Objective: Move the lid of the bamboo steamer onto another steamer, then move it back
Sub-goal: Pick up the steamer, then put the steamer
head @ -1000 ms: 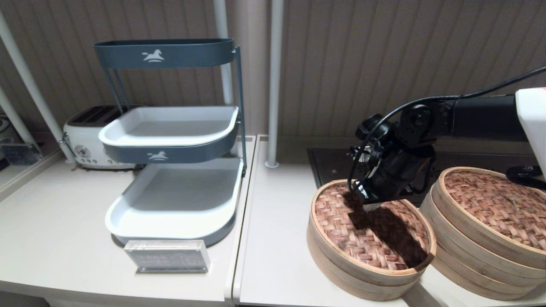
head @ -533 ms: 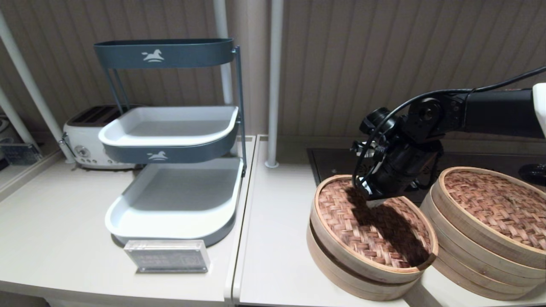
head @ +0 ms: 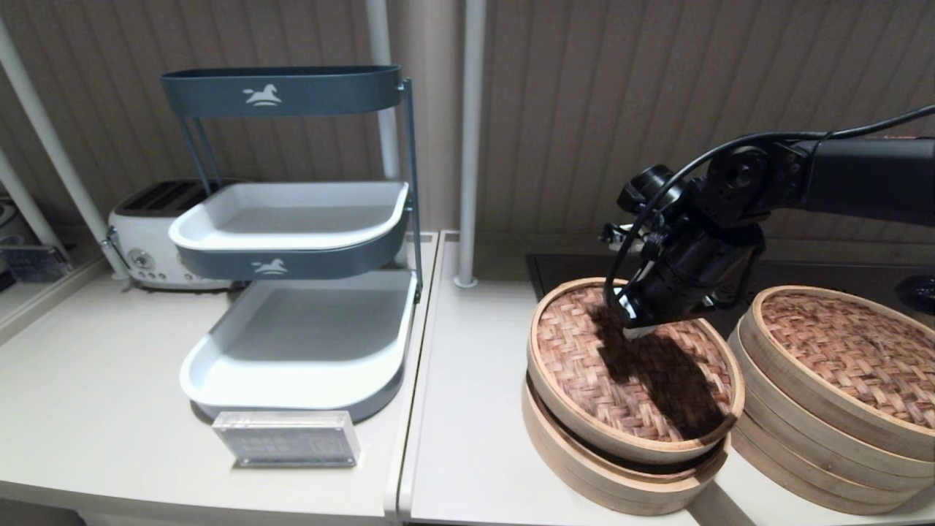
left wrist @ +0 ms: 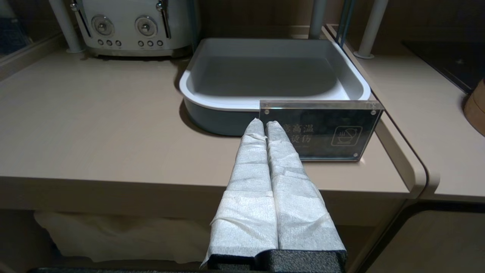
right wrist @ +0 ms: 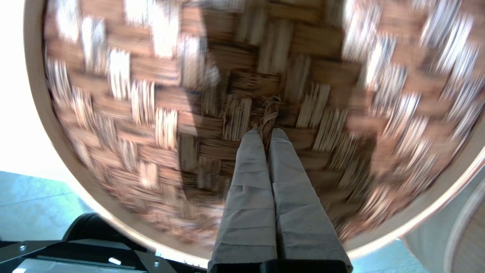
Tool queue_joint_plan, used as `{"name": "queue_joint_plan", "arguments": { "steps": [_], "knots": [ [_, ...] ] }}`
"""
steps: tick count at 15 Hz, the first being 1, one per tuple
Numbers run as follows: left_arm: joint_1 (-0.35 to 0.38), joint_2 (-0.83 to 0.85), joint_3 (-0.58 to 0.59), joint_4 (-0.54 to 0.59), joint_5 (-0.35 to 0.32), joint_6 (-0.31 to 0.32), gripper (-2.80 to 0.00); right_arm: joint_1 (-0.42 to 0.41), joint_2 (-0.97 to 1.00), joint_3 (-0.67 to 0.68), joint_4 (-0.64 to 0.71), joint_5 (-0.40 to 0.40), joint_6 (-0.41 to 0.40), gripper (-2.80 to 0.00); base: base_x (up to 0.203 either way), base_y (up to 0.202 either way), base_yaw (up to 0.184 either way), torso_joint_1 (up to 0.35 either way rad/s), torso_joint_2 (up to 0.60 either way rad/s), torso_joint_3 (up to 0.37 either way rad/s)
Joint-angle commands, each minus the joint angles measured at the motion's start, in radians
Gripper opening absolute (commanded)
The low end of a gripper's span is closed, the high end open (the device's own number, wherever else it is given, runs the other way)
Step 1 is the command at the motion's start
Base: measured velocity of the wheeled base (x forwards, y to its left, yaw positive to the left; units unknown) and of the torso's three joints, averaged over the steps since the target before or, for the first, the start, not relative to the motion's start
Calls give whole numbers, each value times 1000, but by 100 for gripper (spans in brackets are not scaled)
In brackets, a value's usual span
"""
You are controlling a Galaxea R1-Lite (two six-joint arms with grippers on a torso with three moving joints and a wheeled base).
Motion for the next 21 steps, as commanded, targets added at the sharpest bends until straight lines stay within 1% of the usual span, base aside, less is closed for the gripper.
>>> {"name": "queue_joint_plan", "arguments": {
  "steps": [1, 4, 7, 13, 17, 21],
  "knots": [
    [0, -2, 28, -1, 0, 0, -280, 2, -3, -16, 12, -3, -5, -280, 0, 0, 0, 0, 0, 0],
    [0, -2, 28, -1, 0, 0, -280, 5, -11, -14, 14, -33, -16, -280, 0, 0, 0, 0, 0, 0],
    [0, -2, 28, -1, 0, 0, -280, 6, -32, -14, 17, -36, -33, -280, 0, 0, 0, 0, 0, 0],
    [0, -2, 28, -1, 0, 0, -280, 14, -69, -15, 27, -79, -59, -280, 0, 0, 0, 0, 0, 0],
    [0, -2, 28, -1, 0, 2, -280, 16, -101, -16, 49, -111, -97, -280, 0, 0, 0, 0, 0, 0],
    [0, -2, 28, -1, 0, 2, -280, 15, -126, -16, 60, -124, -108, -280, 0, 0, 0, 0, 0, 0]
  ]
}}
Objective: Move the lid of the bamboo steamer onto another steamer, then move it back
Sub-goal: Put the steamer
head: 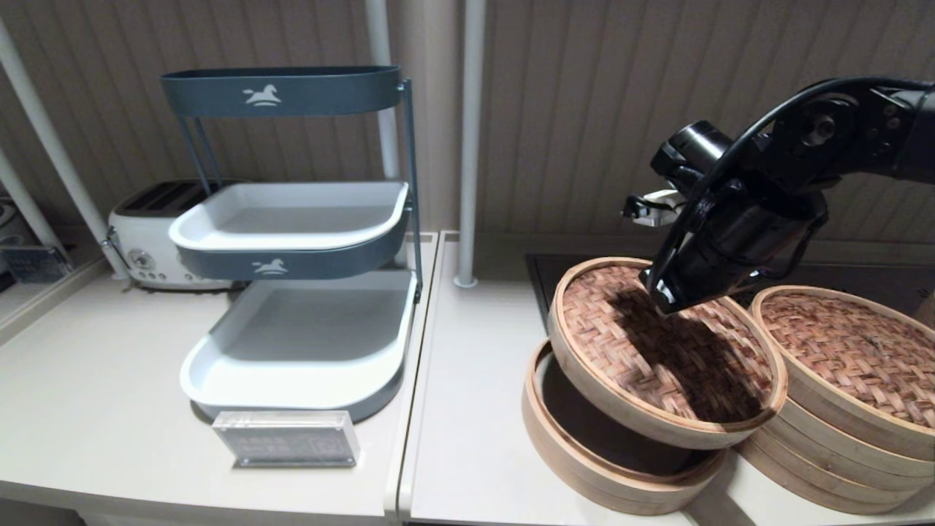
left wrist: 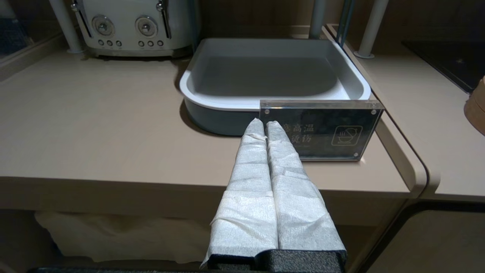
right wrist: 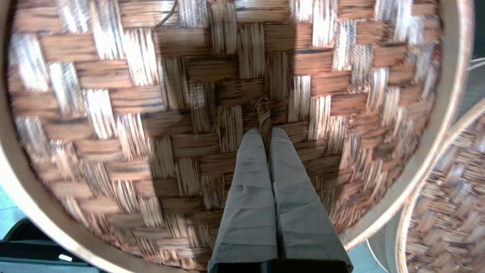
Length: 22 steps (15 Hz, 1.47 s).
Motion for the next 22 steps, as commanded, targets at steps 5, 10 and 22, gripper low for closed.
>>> {"name": "queue_joint_plan", "arguments": {
  "steps": [5, 10, 22],
  "knots": [
    [0, -2, 28, -1, 0, 0, -280, -5, -28, -2, 4, -15, -2, -280, 0, 0, 0, 0, 0, 0],
    [0, -2, 28, -1, 0, 0, -280, 0, -43, -4, -1, -32, -11, -280, 0, 0, 0, 0, 0, 0],
    [0, -2, 28, -1, -2, 2, -280, -4, -82, -6, -8, -56, -27, -280, 0, 0, 0, 0, 0, 0]
  ]
}}
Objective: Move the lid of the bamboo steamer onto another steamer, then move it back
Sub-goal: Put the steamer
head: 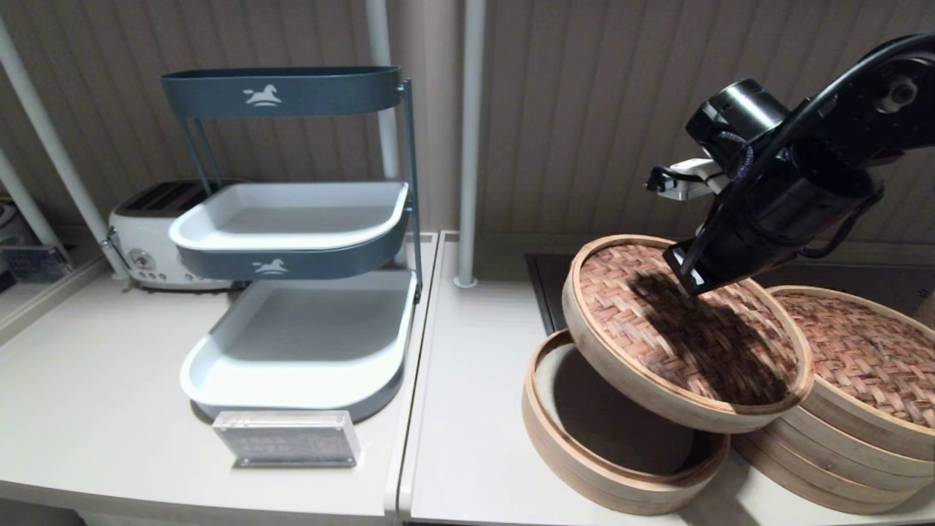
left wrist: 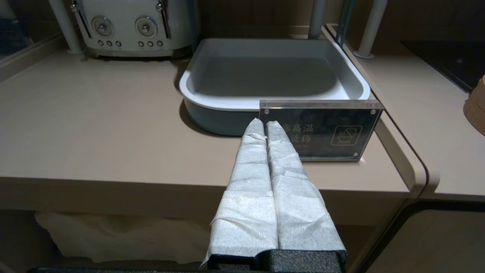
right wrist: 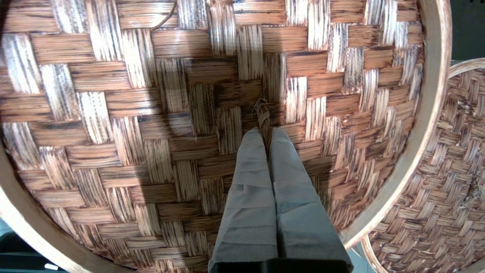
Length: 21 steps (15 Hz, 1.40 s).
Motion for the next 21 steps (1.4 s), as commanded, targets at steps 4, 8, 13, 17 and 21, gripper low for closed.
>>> {"name": "queue_joint_plan", "arguments": {
  "steps": [4, 8, 13, 17, 21],
  "knots": [
    [0, -2, 28, 0, 0, 0, -280, 1, -27, 0, 7, -6, -4, -280, 0, 0, 0, 0, 0, 0],
    [0, -2, 28, 0, 0, 0, -280, -10, -49, 0, 10, -6, -12, -280, 0, 0, 0, 0, 0, 0],
    [0, -2, 28, 0, 0, 0, -280, -49, -65, 0, 13, -5, -25, -280, 0, 0, 0, 0, 0, 0],
    [0, -2, 28, 0, 1, 0, -280, -85, -68, 0, 12, -5, -37, -280, 0, 0, 0, 0, 0, 0],
    [0, -2, 28, 0, 0, 0, -280, -146, -67, 0, 6, -4, -49, -280, 0, 0, 0, 0, 0, 0]
  ]
}}
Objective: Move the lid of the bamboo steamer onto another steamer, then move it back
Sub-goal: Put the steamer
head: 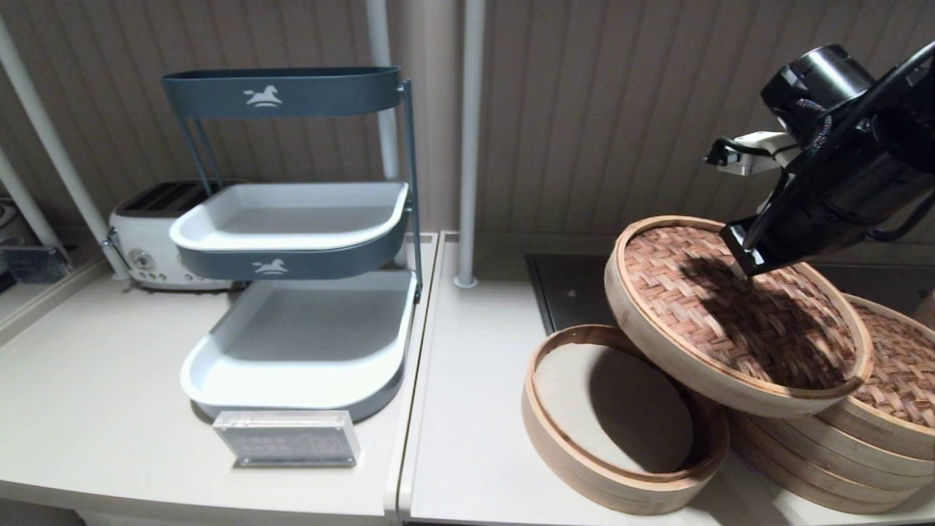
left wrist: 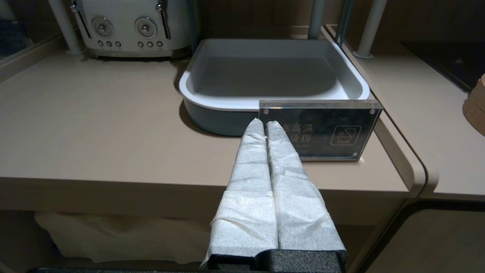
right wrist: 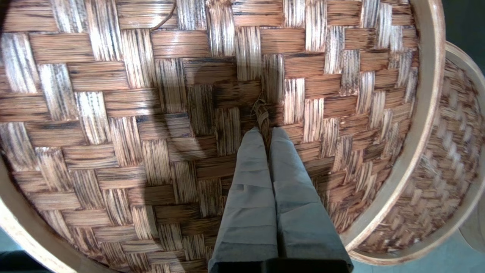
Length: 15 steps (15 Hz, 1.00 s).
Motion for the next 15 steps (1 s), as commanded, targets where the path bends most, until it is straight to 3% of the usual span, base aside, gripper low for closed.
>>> {"name": "queue_joint_plan", "arguments": {
  "steps": [1, 15],
  "knots": [
    [0, -2, 28, -1, 1, 0, -280, -30, 0, 0, 4, -1, -10, -280, 0, 0, 0, 0, 0, 0],
    [0, -2, 28, -1, 0, 0, -280, -237, 0, 0, -11, 74, -77, -280, 0, 0, 0, 0, 0, 0]
  ]
}}
